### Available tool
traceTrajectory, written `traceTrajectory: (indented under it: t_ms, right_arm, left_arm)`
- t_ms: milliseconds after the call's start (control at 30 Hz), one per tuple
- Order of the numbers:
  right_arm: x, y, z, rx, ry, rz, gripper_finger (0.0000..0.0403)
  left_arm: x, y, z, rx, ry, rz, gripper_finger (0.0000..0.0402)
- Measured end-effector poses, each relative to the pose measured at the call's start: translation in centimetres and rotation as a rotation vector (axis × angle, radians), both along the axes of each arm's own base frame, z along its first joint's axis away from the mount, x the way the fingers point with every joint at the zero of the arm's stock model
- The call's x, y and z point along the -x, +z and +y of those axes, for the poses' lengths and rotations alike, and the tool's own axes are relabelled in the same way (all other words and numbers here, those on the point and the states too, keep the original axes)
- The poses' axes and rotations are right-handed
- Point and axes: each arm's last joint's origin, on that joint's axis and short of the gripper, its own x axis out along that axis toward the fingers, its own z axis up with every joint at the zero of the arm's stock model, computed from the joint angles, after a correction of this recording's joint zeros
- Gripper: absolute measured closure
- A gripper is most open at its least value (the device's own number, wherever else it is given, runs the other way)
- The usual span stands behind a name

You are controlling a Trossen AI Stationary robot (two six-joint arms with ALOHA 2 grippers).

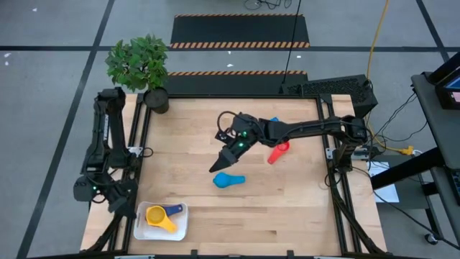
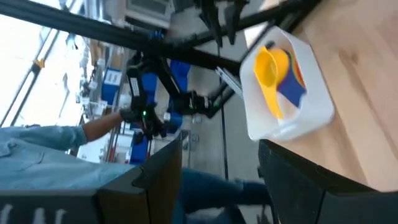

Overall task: Nest measuring cups in basket
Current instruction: Stack the yellow measuring cup on top of the dark blue measuring cup in the white bin

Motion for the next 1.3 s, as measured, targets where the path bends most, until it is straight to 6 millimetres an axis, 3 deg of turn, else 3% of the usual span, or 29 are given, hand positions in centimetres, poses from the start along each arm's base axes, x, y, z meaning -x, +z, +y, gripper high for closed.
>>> traceTrajectory:
  t_ms: [233,567,833,1100,1300]
  right_arm:
    - [-0.4,0.5,2.3,0.010,-0.111,-0.035,0.0195]
    - [-0.2,0.5,6.5,0.011,-0.215,-0.022,0.0195]
    - [0.2,0.6,9.3,0.012,-0.293,-0.022,0.0195]
    - [0.3,0.6,10.1,-0.001,-0.304,-0.018,0.0195]
    - [0.3,0.7,10.1,-0.004,-0.305,-0.027,0.0195]
  left_arm:
    - [-1.4,1.3,0.2,-0.205,-0.071,-0.100,0.0330]
    - [-4.3,-0.1,-0.1,-0.451,-0.239,-0.147,0.0397]
    - [-6.3,-0.7,0.4,-0.569,-0.175,-0.161,0.0387]
    - [-5.4,-1.9,1.1,-0.628,-0.317,0.007,0.0391]
    - [-5.2,-1.8,0.8,-0.595,-0.326,0.003,0.0387]
